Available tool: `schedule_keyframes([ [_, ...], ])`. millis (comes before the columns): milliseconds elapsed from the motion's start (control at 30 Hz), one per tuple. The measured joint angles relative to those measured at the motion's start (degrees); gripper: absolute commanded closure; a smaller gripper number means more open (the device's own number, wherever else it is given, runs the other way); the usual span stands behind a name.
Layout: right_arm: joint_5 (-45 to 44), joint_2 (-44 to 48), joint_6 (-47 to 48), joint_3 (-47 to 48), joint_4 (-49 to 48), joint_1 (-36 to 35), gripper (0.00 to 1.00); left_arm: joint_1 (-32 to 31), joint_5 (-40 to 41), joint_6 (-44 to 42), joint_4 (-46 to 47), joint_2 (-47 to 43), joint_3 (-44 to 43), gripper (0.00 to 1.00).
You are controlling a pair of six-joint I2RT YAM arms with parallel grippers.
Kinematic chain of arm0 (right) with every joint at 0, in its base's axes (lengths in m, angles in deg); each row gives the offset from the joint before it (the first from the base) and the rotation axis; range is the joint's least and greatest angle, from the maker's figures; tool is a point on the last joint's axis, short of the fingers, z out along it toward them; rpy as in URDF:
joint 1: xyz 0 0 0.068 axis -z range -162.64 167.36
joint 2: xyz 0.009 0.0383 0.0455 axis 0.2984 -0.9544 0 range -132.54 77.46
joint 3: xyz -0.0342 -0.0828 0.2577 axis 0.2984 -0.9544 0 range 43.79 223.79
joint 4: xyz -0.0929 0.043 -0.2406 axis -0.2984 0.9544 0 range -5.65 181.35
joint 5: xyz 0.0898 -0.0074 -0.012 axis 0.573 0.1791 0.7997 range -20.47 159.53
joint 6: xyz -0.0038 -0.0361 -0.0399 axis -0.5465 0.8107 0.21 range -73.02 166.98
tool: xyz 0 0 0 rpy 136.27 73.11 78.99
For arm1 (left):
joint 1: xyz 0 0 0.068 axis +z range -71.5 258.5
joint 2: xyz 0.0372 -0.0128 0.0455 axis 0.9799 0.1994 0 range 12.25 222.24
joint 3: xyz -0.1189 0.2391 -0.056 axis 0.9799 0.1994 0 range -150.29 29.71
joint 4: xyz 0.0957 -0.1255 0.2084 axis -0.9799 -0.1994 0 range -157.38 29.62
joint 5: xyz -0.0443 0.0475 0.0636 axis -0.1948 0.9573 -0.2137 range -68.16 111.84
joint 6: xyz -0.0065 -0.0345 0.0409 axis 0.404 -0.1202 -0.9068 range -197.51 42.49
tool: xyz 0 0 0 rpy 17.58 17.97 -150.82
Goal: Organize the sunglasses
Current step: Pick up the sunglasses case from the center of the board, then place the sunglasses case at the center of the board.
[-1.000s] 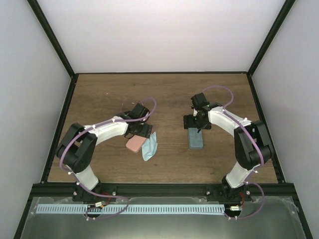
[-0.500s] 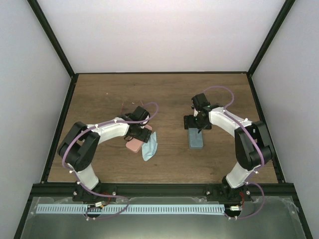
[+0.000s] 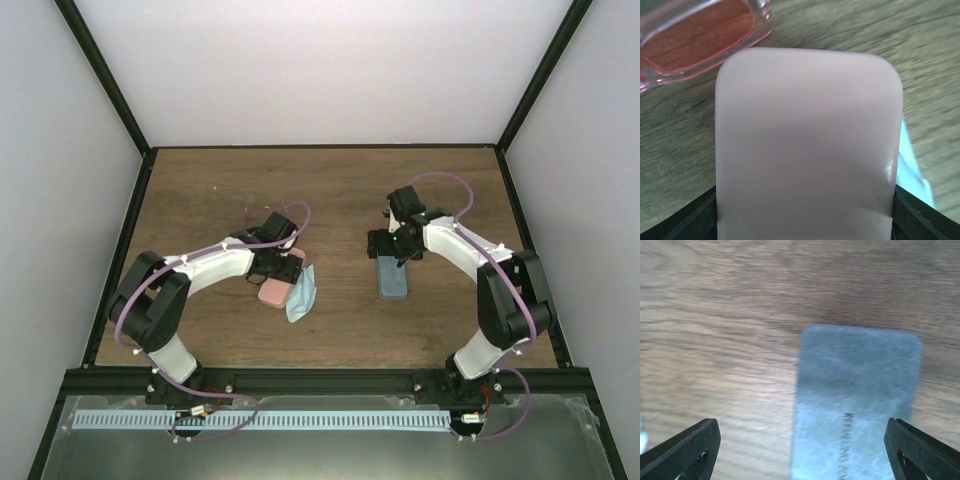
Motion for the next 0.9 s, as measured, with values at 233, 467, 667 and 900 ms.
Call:
schedule_keyframes([
  [233,17.2,7.6,-3.8,-1.0,-5.5,0.0,0.07,0.0,-5.0,5.2,-0.3,-2.6,-3.5,0.51],
  [467,39.2,13.6,-15.3,-13.4,-25.8,0.0,0.00,2.0,-13.6,11.1,1.7,-6.1,-6.3,0.49],
  [667,46.5,18.0,-20.2,-17.7,-36.8,0.2,0.00,3.2,-21.5,15.3,4.2,-6.7,-8.2,0.48],
  [900,47.8,16.2,-20.2,-17.2,-38.2,0.2,0.00,3.2,-17.9,11.8,-3.0,-3.6,-15.7,0.37],
])
